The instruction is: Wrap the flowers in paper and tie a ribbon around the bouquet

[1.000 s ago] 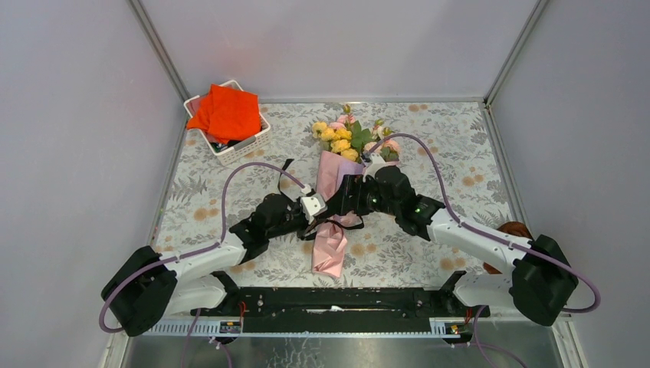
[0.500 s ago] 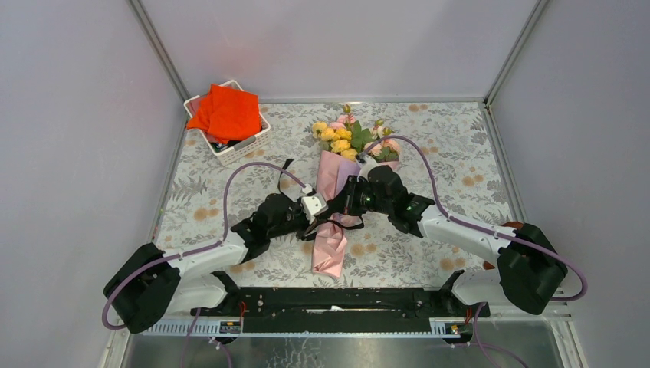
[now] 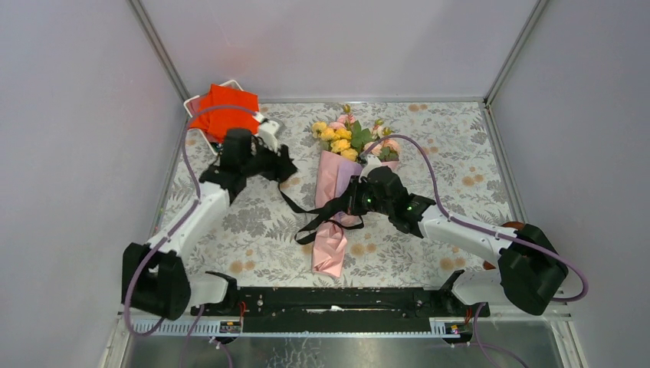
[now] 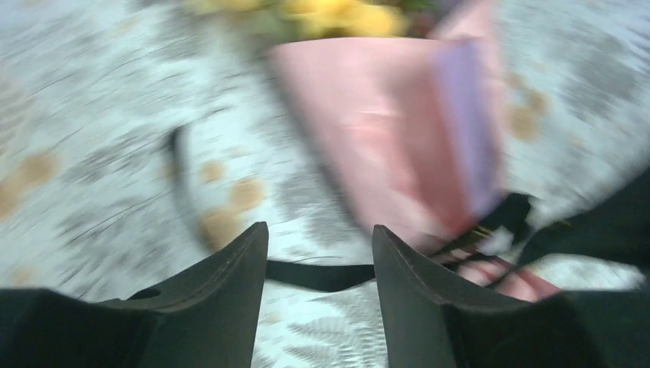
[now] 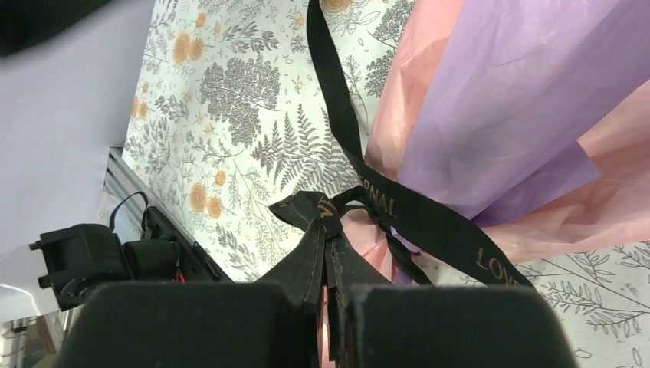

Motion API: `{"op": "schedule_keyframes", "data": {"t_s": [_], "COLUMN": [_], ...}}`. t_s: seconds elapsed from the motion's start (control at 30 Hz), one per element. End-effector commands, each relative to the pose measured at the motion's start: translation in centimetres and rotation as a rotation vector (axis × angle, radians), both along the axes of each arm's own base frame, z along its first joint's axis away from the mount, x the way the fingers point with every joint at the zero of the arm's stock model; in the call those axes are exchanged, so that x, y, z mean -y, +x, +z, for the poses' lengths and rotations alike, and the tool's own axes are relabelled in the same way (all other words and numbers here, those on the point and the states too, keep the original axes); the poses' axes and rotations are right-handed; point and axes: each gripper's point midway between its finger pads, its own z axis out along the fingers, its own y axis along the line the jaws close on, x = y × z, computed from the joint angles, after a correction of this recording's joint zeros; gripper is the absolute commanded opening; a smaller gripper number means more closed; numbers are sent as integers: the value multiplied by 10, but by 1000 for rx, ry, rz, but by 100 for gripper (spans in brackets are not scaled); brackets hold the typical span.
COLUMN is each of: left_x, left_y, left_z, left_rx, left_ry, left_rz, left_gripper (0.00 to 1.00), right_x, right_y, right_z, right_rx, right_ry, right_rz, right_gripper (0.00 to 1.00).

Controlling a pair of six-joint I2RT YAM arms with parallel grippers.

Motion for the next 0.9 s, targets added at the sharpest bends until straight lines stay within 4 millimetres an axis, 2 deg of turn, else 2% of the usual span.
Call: {"op": "schedule_keyframes", "data": {"t_s": [0.0, 0.07, 0.23, 0.37, 0.5, 0.53, 0.57, 0.63, 0.67, 0.73, 0.77, 0.8, 0.87], "left_x": [-82, -97, -90, -104, -119, -119, -118, -109, -101, -81, -70, -60, -39], "left_y": [8, 22, 57, 70, 67, 64, 61, 55, 52, 46, 41, 32, 3], "left_z": [-60, -79, -124, -159, -179, -182, -182, -173, -162, -126, -100, -67, -20], "left_rx": [-391, -393, -512, -565, -582, -590, -598, -611, -612, -571, -528, -462, -361], "left_ry": [191, 288, 329, 414, 500, 506, 503, 468, 435, 348, 299, 250, 183], "left_rz": [359, 399, 413, 498, 530, 522, 511, 461, 418, 293, 225, 153, -22], "left_gripper": [57, 64, 77, 79, 73, 68, 52, 7, 0, 0, 0, 0, 0], "right_x": [-6, -8, -12, -13, -14, -13, -13, -13, -14, -16, -17, -17, -18], "right_y": [12, 12, 12, 13, 14, 15, 15, 15, 16, 18, 20, 22, 27], "right_z": [21, 20, 18, 19, 23, 23, 23, 23, 23, 22, 22, 23, 26], "right_rx": [93, 93, 87, 87, 92, 95, 96, 96, 95, 91, 95, 99, 107], "right_ry": [6, 8, 6, 4, 13, 12, 10, 7, 2, -12, -17, -21, -23], "right_rz": [11, 19, 40, 38, 36, 33, 32, 32, 35, 40, 43, 48, 56], "right_gripper": [0, 0, 0, 0, 0, 0, 0, 0, 0, 0, 0, 0, 0]}}
